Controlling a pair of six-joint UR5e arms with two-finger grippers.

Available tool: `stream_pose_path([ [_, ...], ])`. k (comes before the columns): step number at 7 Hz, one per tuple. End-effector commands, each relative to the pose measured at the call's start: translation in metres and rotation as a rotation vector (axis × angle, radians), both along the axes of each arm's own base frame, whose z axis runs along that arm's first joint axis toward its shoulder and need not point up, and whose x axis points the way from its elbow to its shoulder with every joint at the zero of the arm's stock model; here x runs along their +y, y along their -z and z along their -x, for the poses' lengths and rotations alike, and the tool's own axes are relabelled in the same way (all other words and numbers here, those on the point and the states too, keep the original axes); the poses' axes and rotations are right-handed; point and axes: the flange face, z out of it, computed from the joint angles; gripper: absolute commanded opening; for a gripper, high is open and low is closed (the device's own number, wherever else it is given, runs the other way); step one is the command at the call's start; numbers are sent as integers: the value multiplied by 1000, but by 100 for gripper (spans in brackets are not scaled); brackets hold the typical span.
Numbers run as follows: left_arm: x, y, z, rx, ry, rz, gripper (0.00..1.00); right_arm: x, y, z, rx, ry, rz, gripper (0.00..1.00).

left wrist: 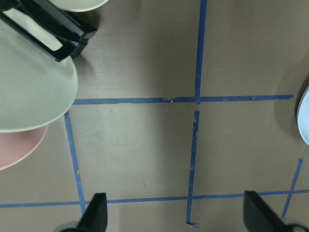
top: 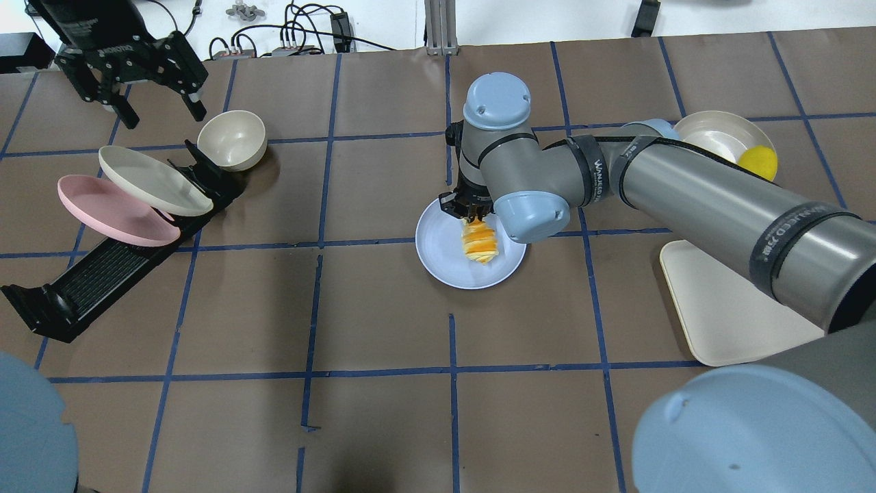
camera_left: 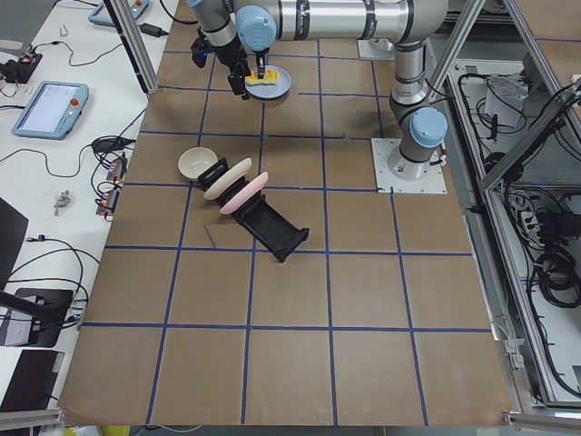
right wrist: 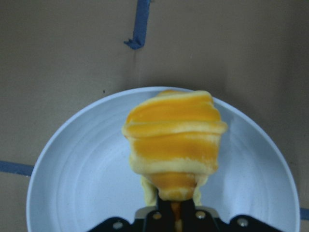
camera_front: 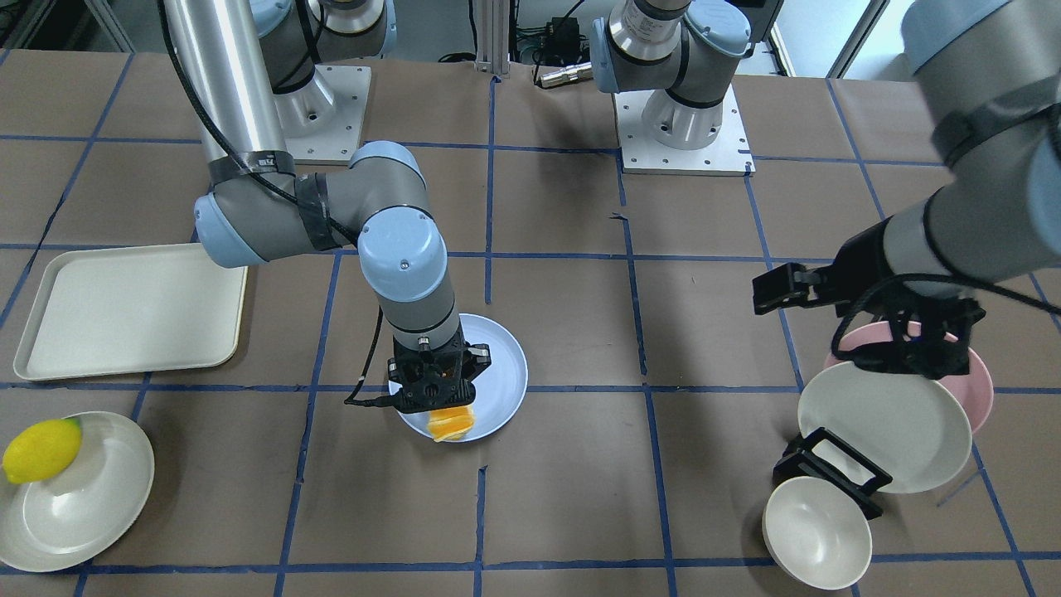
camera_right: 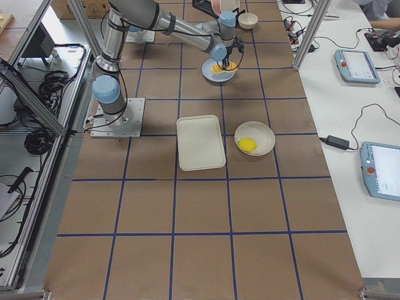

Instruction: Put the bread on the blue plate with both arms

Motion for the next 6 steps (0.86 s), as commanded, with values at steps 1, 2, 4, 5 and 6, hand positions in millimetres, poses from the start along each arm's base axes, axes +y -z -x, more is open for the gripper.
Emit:
stream_pose_path([
  [1, 52, -71, 13, -11, -10, 65, 100, 6, -6, 2, 17, -5, -54, 6],
  [2, 57, -62, 14, -5, -36, 55, 100, 13, -17, 3, 17, -7, -56, 6],
  [4, 75, -31, 27, 39, -52, 81, 98, 11, -23, 1, 10, -13, -58, 99],
  [5, 71, -20, 24, 14, -63, 164, 100, 11, -22, 1, 9, -13, -61, 100],
  [6, 78, -20, 26, 9, -61, 187, 100, 11, -23, 1, 10, -13, -59, 100],
])
